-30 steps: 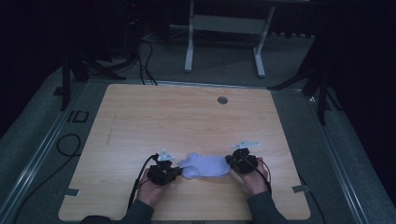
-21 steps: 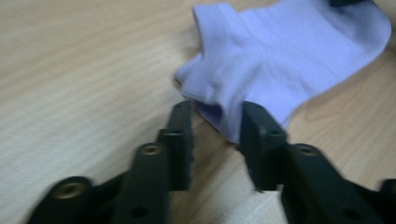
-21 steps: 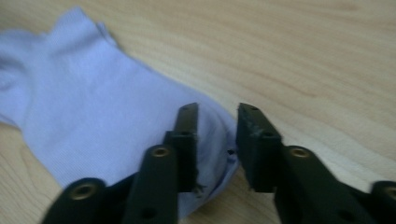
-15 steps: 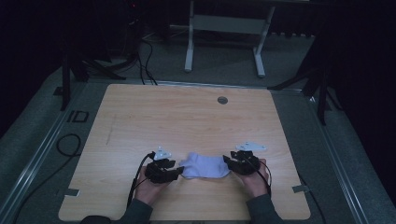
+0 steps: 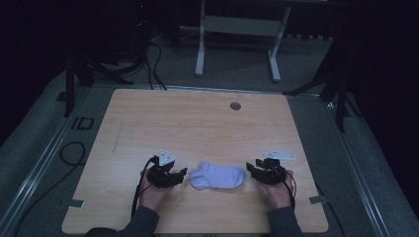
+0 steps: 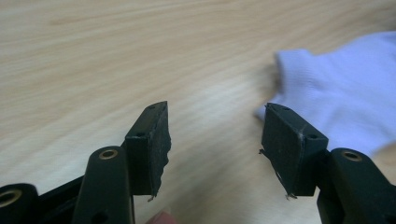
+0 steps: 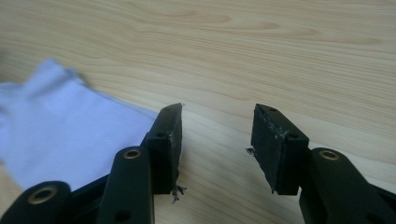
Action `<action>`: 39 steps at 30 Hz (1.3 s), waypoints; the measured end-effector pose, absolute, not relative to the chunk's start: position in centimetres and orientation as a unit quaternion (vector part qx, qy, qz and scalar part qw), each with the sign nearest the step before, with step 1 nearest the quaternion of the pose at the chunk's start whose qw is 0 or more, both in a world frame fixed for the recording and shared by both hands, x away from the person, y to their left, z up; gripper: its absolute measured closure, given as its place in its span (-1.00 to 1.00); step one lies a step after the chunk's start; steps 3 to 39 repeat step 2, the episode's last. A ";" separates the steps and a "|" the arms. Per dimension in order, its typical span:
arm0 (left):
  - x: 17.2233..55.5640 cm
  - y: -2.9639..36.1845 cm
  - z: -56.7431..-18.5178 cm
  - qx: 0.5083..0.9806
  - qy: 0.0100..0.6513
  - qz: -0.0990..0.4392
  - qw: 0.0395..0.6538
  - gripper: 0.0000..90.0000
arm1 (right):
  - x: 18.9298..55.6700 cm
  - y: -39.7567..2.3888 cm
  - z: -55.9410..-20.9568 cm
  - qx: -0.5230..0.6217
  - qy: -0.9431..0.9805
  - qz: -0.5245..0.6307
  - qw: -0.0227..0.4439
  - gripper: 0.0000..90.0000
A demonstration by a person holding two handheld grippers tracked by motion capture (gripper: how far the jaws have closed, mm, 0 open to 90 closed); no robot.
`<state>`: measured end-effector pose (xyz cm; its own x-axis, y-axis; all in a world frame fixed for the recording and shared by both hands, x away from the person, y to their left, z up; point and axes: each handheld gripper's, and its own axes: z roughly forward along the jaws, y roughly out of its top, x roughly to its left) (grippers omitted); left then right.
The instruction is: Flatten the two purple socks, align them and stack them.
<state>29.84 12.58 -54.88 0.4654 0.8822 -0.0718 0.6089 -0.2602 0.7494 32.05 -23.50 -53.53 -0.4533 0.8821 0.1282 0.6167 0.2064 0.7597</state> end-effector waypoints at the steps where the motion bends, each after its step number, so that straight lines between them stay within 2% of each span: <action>1: 30.0 12.6 -54.9 0.772 0.486 0.193 0.362 -0.07 | 32.0 -23.9 -53.6 0.499 0.755 0.385 0.179 0.18; 2: 30.2 12.7 -55.0 0.769 0.492 0.207 0.351 -0.07 | 32.0 -24.1 -53.6 0.500 0.756 0.380 0.185 0.19; 39: 30.2 12.7 -55.0 0.769 0.492 0.207 0.351 -0.07 | 32.0 -24.1 -53.6 0.500 0.756 0.380 0.185 0.19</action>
